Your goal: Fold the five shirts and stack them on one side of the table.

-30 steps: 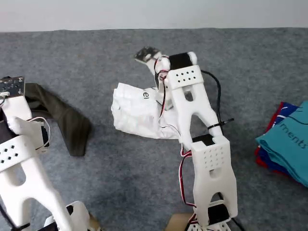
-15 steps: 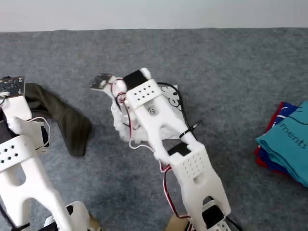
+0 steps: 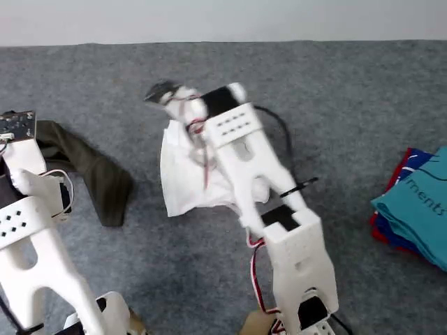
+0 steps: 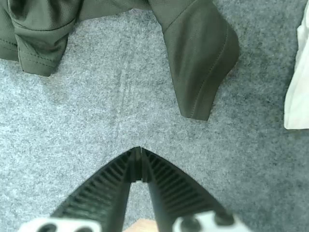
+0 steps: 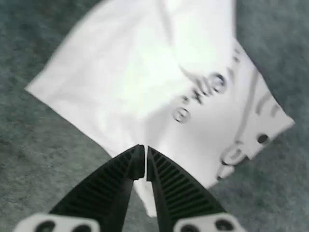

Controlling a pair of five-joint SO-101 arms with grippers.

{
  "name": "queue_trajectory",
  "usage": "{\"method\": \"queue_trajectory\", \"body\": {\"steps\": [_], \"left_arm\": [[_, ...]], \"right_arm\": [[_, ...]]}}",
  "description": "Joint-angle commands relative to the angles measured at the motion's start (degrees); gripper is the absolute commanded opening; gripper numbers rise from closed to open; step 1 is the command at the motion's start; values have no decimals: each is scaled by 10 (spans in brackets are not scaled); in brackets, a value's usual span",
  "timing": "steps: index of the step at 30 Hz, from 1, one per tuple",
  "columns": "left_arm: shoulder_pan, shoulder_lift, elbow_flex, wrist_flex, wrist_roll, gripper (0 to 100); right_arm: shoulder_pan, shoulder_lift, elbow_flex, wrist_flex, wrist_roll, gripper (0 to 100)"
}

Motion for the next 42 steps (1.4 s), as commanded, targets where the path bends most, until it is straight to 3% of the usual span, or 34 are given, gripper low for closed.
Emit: {"method": "queue_trajectory", "body": {"steps": [1, 7, 17, 23, 29, 37, 42], "left_arm": [[2, -17, -7, 4, -6, 3], [2, -17, -7, 4, -6, 3], [2, -17, -7, 4, -6, 3], [2, -17, -7, 4, -6, 3], [2, -17, -7, 4, -5, 3], [2, -17, -7, 4, -5, 3], [2, -17, -7, 4, -5, 3]], "right_arm": [[25, -22, -2, 23, 20, 25], [-8, -22, -4, 23, -31, 192], [-32, 46, -26, 15, -69, 203], [-38, 101, -84, 17, -77, 191], [-61, 101, -127, 21, -73, 13], [-102, 80, -127, 25, -51, 10], [-146, 45, -47, 25, -50, 10]]}}
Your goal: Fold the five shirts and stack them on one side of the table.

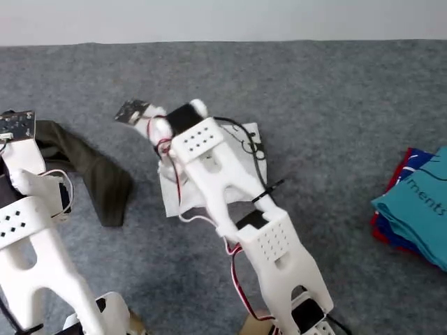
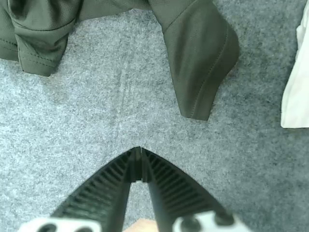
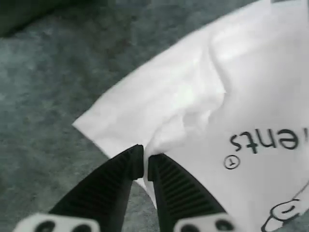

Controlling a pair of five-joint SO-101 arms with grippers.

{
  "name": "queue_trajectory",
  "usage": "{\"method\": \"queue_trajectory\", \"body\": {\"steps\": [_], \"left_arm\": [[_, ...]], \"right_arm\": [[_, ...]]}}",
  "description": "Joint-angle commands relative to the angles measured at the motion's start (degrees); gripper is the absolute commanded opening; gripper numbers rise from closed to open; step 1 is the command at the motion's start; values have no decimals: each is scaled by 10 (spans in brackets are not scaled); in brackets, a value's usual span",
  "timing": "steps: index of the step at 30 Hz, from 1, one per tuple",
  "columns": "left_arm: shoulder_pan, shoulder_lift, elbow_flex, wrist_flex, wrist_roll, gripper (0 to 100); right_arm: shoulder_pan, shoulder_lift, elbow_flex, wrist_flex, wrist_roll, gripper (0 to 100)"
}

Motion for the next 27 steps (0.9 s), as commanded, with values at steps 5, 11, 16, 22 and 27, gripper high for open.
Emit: {"method": "queue_trajectory", "body": {"steps": [5, 11, 16, 22, 27], "left_arm": [[2, -17, -7, 4, -5, 3], [2, -17, -6, 4, -5, 3], [2, -17, -6, 4, -5, 3], [2, -17, -6, 4, -5, 3], [3, -17, -6, 4, -5, 3]], "right_arm": [[-39, -98, 130, 24, 22, 50], [-15, -153, 163, 24, -6, 258], [10, -201, 163, 17, -5, 259], [58, -185, 164, 5, -5, 151], [58, -164, 178, 24, 21, 16]]}}
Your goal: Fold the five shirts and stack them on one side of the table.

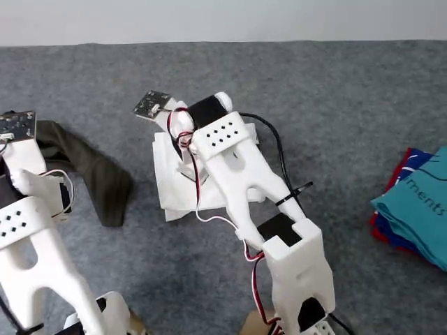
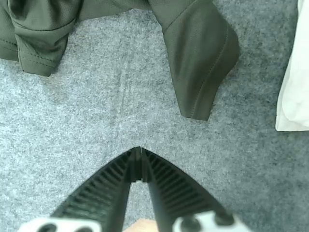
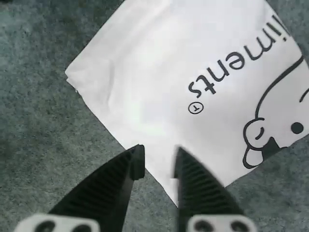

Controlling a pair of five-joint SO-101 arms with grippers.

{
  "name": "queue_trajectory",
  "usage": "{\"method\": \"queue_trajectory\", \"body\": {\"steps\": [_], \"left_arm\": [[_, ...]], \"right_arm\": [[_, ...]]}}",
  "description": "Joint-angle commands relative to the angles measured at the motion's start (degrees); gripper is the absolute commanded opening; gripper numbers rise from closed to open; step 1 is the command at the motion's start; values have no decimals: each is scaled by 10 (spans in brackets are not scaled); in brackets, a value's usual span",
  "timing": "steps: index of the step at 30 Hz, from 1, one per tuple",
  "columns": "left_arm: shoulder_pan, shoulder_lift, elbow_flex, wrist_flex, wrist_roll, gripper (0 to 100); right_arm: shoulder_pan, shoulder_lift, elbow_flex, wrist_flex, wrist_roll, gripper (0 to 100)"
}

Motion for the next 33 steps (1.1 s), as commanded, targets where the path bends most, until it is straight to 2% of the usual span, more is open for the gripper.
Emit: {"method": "queue_trajectory", "body": {"steps": [1, 4, 7, 10, 15, 19, 24, 29, 33], "left_arm": [[4, -17, -7, 4, -5, 3], [46, -17, -22, 7, -4, 3], [120, -11, -26, 1, -4, 3], [200, -11, -24, -19, -2, 3], [288, 30, -23, -64, 3, 3], [331, 127, -27, -91, 51, 3], [377, 245, -27, -125, 52, 3], [389, 321, -64, -136, 54, 3], [389, 368, -106, -137, 93, 3]], "right_arm": [[7, -7, 14, 22, 16, 16], [16, -15, 30, 23, 17, 11], [51, -37, 62, 23, 13, 10], [89, -58, 107, 22, 12, 10], [139, -94, 164, 22, 12, 10], [172, -120, 200, 22, 10, 10], [204, -137, 229, 4, -34, 10], [231, -158, 239, 4, -78, 10], [240, -182, 239, 0, -128, 10]]}}
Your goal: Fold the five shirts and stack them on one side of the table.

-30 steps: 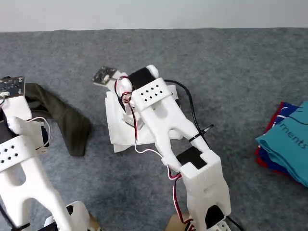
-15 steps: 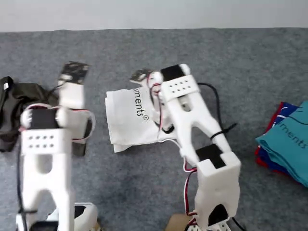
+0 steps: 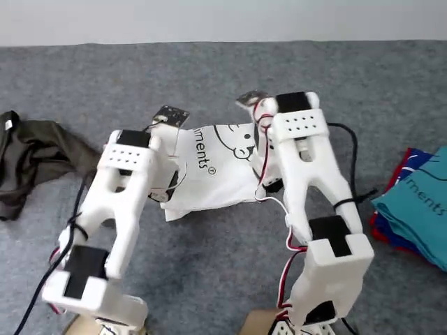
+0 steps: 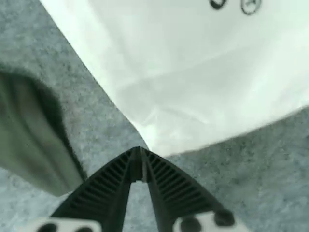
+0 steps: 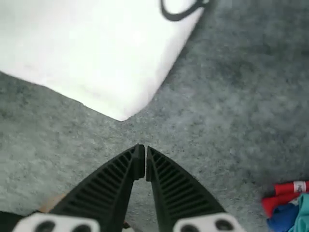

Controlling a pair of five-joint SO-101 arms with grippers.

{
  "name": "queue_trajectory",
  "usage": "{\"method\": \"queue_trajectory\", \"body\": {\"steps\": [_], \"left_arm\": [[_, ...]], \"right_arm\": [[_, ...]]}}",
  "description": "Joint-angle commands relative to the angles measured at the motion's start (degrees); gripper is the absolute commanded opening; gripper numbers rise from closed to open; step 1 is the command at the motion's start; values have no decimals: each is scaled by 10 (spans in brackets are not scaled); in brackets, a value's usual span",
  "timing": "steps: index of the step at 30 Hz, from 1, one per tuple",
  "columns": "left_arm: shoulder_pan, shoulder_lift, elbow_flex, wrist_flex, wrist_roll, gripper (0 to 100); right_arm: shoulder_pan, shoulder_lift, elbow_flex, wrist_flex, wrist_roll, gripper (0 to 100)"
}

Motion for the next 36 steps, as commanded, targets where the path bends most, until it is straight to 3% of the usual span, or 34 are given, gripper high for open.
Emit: {"method": "queue_trajectory", "body": {"steps": [1, 7, 14, 31, 36], "left_arm": [[11, 29, -47, -9, 33, 3], [46, 119, -56, 9, 68, 3], [6, 179, -57, 8, 69, 3], [4, -100, -56, 42, 68, 2], [15, -123, -38, 38, 67, 2]], "right_arm": [[7, -51, -4, 3, -43, 10], [4, -64, -4, -2, -71, 10], [8, -68, -4, 10, -71, 10], [-16, -64, -7, 7, -68, 10], [-40, -64, -7, 7, -68, 10]]}}
